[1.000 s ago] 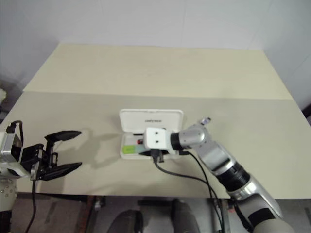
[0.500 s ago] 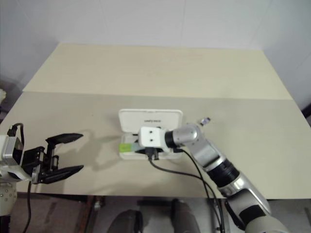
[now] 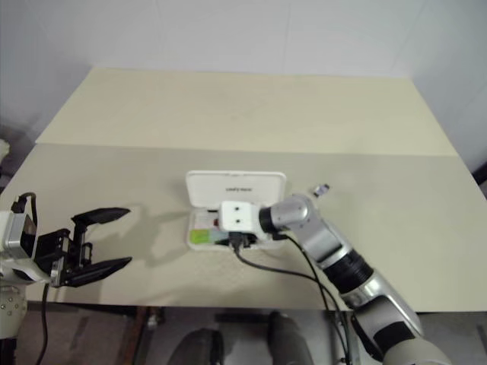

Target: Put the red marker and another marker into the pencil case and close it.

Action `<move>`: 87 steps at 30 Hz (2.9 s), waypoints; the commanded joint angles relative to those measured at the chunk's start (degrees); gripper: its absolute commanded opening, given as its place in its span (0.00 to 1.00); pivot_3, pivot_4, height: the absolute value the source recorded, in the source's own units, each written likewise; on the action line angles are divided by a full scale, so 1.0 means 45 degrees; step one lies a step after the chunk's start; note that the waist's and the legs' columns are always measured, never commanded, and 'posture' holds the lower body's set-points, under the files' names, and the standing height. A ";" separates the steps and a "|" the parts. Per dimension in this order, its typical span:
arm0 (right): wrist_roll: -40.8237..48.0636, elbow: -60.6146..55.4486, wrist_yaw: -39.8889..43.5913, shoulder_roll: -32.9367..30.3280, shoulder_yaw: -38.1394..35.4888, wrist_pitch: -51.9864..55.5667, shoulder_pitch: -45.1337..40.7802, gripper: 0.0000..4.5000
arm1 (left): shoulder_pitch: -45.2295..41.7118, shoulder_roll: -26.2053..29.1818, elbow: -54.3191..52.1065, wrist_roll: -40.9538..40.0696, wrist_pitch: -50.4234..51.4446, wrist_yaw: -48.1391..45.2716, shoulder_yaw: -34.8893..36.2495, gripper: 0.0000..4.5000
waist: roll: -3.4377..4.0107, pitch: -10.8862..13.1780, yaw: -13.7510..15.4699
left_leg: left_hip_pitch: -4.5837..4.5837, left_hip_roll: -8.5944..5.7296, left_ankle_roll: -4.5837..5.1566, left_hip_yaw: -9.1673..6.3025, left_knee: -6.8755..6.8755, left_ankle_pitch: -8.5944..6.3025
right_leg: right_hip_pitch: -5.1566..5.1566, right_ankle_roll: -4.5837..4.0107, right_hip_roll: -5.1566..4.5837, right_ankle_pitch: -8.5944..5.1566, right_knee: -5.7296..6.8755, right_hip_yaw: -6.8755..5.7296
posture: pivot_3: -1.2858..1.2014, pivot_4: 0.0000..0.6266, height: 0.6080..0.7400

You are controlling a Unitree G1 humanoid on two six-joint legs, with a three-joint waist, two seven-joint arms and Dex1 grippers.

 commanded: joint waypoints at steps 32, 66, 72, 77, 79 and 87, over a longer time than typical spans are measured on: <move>0.4313 -0.5342 0.1255 -0.3945 -0.4174 0.5042 0.1718 1.00 | -0.1011 -0.0348 -0.0520 -0.0128 -0.0104 0.0402 -0.0954 1.00 | -0.0001 -0.0001 0.0064 | 0.0001 -0.0013 -0.0002 -0.0010 0.0008 0.0002 | 0.0008 -0.0003 0.0002 -0.0002 0.0001 -0.0012 | 0.52 0.24 1.00; 0.1286 0.5151 -0.5676 -0.2574 -0.6513 0.1435 0.0684 1.00 | -0.2714 -0.0830 -0.0929 -0.0323 0.0254 0.0778 -0.1950 1.00 | -0.0002 -0.0001 0.0044 | 0.0001 -0.0086 0.0006 0.0018 0.0026 0.0023 | 0.0013 0.0051 0.0031 0.0029 0.0016 0.0032 | 0.52 0.24 1.00; 0.2042 0.3806 -0.4460 -0.2978 -0.6552 0.2706 0.1352 1.00 | -0.2559 -0.0811 -0.1042 -0.0318 0.0237 0.0848 -0.1912 1.00 | -0.0002 -0.0001 0.0061 | 0.0001 -0.0084 0.0007 0.0014 0.0027 0.0023 | 0.0014 0.0052 0.0029 0.0030 0.0016 0.0033 | 0.52 0.24 1.00; 0.2154 0.3472 -0.4164 -0.3044 -0.6510 0.3046 0.1684 1.00 | -0.2552 -0.0840 -0.1073 -0.0299 0.0218 0.0872 -0.1959 1.00 | -0.0002 -0.0001 0.0042 | 0.0004 -0.0085 0.0006 0.0015 0.0031 0.0023 | 0.0015 0.0054 0.0031 0.0031 0.0023 0.0034 | 0.52 0.24 1.00; 0.2152 0.3628 -0.4265 -0.2955 -0.6566 0.3049 0.1617 1.00 | -0.2556 -0.0848 -0.1068 -0.0288 0.0215 0.0864 -0.1977 1.00 | -0.0002 -0.0001 0.0041 | 0.0006 -0.0084 0.0006 0.0018 0.0030 0.0023 | 0.0015 0.0054 0.0032 0.0031 0.0024 0.0036 | 0.52 0.24 1.00; 0.1782 0.5691 -0.4681 -0.2327 -0.6393 0.2311 0.0532 1.00 | -0.2686 -0.0907 -0.1035 -0.0298 0.0218 0.0836 -0.2083 1.00 | -0.0003 -0.0002 -0.0051 | 0.0028 -0.0086 0.0007 0.0045 0.0039 0.0027 | 0.0026 0.0056 0.0038 0.0043 0.0026 0.0056 | 0.52 0.24 1.00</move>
